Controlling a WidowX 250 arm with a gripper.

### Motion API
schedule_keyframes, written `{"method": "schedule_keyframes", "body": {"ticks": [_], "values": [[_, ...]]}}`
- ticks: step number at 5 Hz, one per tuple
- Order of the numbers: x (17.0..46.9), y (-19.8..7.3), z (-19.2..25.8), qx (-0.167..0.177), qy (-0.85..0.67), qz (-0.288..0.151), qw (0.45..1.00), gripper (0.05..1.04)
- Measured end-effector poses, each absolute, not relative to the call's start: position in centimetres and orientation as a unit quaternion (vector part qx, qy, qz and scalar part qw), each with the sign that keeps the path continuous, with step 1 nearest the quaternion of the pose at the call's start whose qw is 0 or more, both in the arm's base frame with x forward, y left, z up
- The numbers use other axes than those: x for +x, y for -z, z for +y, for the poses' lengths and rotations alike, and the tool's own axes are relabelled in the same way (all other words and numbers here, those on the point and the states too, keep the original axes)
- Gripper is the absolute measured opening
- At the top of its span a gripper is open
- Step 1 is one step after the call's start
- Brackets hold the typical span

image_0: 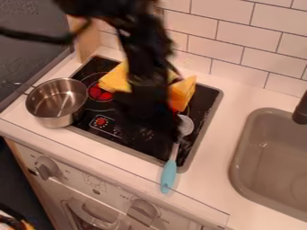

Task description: Put the ladle spoon on top of the yellow cloth

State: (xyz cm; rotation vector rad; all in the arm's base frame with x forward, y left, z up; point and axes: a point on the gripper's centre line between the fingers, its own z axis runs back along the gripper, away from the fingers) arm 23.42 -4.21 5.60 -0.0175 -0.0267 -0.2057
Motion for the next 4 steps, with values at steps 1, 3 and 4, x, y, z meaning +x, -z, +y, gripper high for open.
{"method": "schedule_keyframes", "body": {"ticks": [1, 3, 4], "values": [[23.5, -3.7, -5.8, 0.005, 0.097, -0.004, 0.995, 1.001], [23.7, -0.7, -4.9, 0.024, 0.049, 0.011, 0.998, 0.98], [23.7, -0.4, -4.7, 0.017, 0.034, 0.009, 0.999, 0.877]]}}
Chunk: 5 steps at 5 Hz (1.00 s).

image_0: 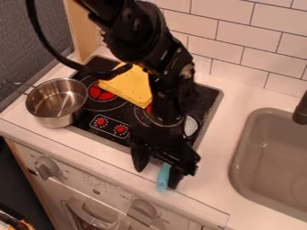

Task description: Put the ladle spoon on top of the yellow cloth

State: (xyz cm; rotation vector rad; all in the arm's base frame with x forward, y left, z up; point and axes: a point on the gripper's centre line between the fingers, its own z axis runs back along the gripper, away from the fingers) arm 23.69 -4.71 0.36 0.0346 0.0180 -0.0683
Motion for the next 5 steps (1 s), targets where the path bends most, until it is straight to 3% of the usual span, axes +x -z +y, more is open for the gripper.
{"method": "schedule_keyframes", "body": {"ticks": [1, 2, 3, 4, 5], "values": [[23.4, -0.1, -4.6, 0.018, 0.034, 0.012, 0.999, 0.575], [23.4, -0.5, -4.6, 0.017, 0.044, 0.008, 0.999, 0.351], [23.8, -3.1, -3.4, 0.014, 0.044, -0.017, 0.999, 0.349], [25.7, -7.1, -1.1, 0.011, 0.038, -0.071, 0.997, 0.349], [28.2, -9.3, 2.3, 0.026, 0.012, -0.106, 0.994, 0.349]]}}
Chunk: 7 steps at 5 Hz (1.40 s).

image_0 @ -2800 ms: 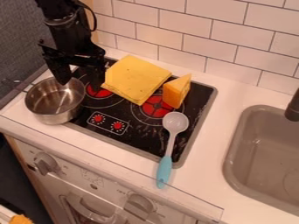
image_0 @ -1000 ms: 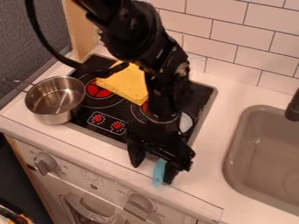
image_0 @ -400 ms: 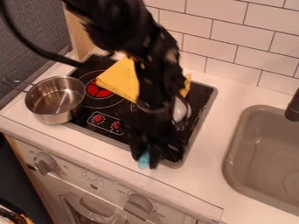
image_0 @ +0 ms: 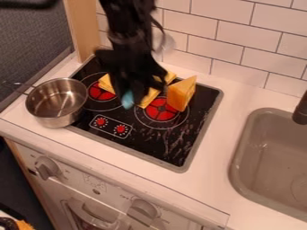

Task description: Put the ladle spoon on top of the yellow cloth

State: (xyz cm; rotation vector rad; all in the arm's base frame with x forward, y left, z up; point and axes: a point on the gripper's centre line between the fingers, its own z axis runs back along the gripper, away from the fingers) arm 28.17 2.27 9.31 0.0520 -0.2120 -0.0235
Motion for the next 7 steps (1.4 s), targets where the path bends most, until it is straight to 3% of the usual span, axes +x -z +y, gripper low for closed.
{"method": "schedule_keyframes", "body": {"ticks": [3, 4, 5, 7], "values": [[33.1, -5.5, 7.8, 0.064, -0.028, -0.071, 0.995, 0.349], [34.5, -4.5, 8.8, 0.08, -0.03, -0.064, 0.994, 0.369], [35.1, -3.9, 9.4, 0.073, -0.034, -0.058, 0.995, 0.441], [34.4, -4.4, 8.0, 0.036, -0.022, -0.059, 0.997, 0.989]]}}
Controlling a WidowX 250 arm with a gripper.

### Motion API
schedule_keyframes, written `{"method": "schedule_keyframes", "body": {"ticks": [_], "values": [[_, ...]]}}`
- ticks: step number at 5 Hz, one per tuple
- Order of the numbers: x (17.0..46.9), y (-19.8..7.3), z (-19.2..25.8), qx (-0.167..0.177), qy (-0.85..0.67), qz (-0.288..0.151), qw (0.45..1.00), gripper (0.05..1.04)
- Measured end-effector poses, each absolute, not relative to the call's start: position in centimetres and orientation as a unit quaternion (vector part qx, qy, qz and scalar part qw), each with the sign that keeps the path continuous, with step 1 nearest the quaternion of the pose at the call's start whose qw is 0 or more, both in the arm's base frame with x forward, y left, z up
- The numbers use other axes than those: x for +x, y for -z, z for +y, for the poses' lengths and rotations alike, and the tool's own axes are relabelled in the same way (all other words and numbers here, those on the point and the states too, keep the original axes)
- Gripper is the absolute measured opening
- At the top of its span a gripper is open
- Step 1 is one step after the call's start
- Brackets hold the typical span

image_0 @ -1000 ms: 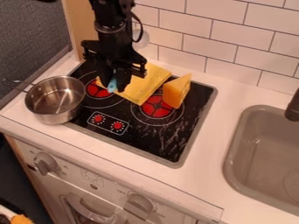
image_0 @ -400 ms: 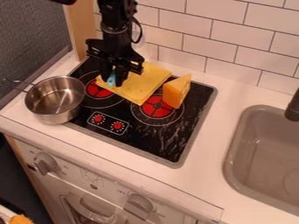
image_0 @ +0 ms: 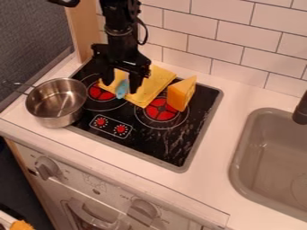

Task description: Put the ladle spoon on top of the yellow cloth

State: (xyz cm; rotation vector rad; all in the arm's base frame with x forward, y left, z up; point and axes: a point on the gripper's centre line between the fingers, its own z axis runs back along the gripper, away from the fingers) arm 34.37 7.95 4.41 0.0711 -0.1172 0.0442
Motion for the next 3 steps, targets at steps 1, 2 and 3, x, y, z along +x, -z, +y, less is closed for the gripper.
{"method": "schedule_keyframes", "body": {"ticks": [1, 2, 3], "values": [[33.0, -6.2, 7.2, 0.023, -0.008, -0.066, 0.998, 1.007], [31.5, -7.1, 6.7, 0.018, -0.001, -0.07, 0.997, 1.001], [30.6, -6.8, 6.5, 0.016, 0.004, -0.055, 0.998, 1.001]]}}
